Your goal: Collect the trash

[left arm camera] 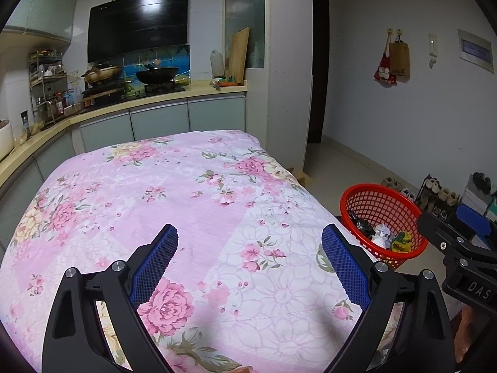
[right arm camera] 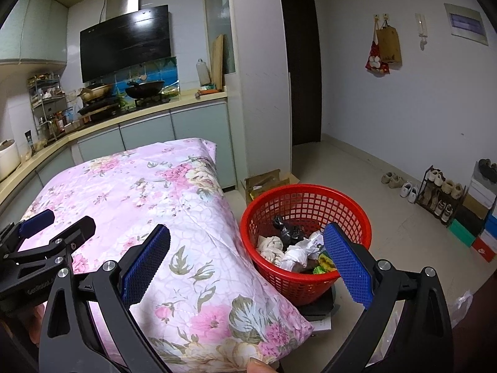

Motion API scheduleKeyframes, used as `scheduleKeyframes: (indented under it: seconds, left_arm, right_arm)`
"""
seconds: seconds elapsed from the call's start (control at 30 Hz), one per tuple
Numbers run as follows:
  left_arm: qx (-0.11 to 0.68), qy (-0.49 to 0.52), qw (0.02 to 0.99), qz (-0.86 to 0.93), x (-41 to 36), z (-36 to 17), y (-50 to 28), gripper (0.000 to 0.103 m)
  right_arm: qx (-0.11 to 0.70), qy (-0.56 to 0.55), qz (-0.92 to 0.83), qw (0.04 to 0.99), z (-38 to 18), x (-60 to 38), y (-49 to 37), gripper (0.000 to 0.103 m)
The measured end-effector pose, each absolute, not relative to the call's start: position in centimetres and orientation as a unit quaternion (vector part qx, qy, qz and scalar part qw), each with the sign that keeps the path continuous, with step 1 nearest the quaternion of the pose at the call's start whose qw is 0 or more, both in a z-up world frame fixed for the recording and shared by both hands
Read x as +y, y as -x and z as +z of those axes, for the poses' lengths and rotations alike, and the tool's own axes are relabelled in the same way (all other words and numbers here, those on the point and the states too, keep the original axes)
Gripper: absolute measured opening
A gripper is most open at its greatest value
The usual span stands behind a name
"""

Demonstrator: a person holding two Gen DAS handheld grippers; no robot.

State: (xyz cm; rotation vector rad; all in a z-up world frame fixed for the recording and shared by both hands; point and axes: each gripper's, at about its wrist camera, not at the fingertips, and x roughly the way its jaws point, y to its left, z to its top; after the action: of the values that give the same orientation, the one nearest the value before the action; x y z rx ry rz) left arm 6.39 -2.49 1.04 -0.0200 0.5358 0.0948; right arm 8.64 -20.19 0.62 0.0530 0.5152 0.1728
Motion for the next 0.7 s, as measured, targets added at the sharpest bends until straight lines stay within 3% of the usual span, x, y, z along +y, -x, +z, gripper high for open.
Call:
scheduleKeyframes:
  seconds: [0.7]
  left_arm:
    - [0.273, 0.003, 0.961, 0.035, -3.39, 0.79, -6.7, 0.091]
  right_arm:
    - [0.257, -0.029, 0.079, 0.963, 0.49, -20.49, -8.78, 0.096]
